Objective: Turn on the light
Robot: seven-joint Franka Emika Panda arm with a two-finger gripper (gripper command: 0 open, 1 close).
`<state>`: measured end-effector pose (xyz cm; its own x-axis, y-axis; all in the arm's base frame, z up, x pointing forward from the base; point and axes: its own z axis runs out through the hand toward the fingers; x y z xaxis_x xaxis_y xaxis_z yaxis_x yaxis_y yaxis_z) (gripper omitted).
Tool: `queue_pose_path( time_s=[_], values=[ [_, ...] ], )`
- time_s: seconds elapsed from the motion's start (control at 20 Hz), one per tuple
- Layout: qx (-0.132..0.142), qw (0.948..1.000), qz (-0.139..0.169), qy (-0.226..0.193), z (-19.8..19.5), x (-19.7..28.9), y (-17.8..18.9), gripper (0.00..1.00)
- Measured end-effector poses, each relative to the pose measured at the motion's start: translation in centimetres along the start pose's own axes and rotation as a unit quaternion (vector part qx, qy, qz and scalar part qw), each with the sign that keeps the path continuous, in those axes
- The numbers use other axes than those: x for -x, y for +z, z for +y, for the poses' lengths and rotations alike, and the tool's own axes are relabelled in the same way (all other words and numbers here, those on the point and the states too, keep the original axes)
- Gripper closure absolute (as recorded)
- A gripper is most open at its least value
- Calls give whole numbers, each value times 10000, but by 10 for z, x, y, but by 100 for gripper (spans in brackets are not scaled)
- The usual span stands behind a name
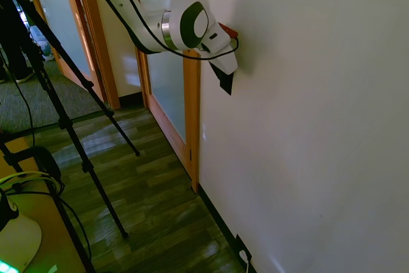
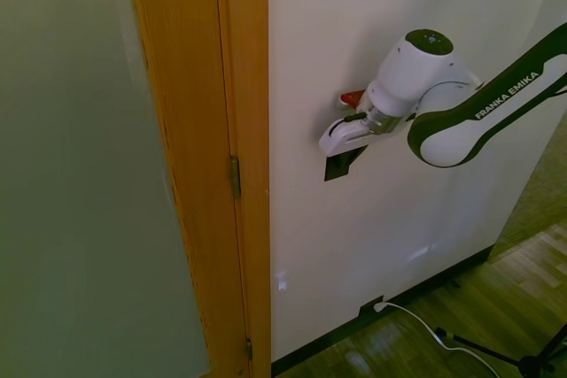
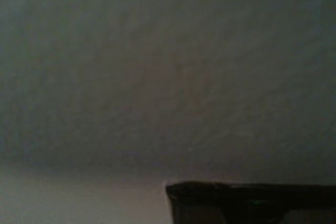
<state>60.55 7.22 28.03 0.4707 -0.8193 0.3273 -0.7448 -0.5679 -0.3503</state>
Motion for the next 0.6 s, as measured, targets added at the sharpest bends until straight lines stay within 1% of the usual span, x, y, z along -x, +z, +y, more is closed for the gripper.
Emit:
queue_pose_path(
  time_s=[0.2,0.4,0.6],
  values=[
    [-30,10000,54,18,1,3,0,100],
    [-218,9995,219,17,6,8,-2,100],
    [-345,9989,322,-16,9,12,-5,100]
  ],
)
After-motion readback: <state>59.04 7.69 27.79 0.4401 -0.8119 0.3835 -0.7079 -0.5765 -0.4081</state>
